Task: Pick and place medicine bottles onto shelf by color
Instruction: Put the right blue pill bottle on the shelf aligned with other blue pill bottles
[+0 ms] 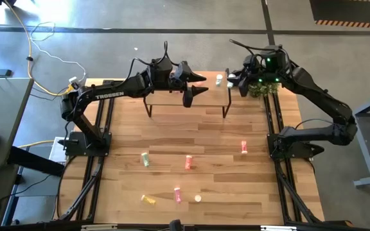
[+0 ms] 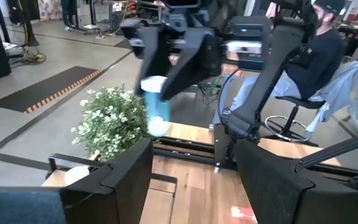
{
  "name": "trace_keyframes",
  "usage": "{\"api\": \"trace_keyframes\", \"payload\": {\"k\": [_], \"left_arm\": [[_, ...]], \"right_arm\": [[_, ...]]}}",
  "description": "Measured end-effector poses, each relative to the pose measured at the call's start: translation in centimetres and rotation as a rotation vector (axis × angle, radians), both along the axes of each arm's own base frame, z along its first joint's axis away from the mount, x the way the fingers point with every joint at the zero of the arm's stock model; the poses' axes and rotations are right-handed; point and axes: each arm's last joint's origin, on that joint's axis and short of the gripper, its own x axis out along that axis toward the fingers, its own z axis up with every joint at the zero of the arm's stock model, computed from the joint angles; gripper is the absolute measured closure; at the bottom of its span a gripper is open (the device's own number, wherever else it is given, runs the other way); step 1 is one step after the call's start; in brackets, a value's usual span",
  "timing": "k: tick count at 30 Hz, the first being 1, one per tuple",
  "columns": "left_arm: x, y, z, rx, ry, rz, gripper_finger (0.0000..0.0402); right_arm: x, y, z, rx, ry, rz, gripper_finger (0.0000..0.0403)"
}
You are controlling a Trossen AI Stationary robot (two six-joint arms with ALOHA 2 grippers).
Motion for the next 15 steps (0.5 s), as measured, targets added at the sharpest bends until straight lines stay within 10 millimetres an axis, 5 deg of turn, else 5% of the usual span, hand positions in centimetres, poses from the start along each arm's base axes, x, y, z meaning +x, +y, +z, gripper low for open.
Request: {"api": "trace_keyframes", "payload": {"k": [9, 15], "left_arm": [[-0.1, 0.3, 0.0, 0.012, 0.007, 0.015, 0.0181], [-0.1, 0.3, 0.0, 0.016, 0.009, 0.047, 0.0181]], "right_arm": [[-2.0, 1.9, -0.4, 0.024, 0.079, 0.038, 0.0291], [-2.8, 2.8, -4.3, 0.060, -0.003, 0.044, 0.0291]]}}
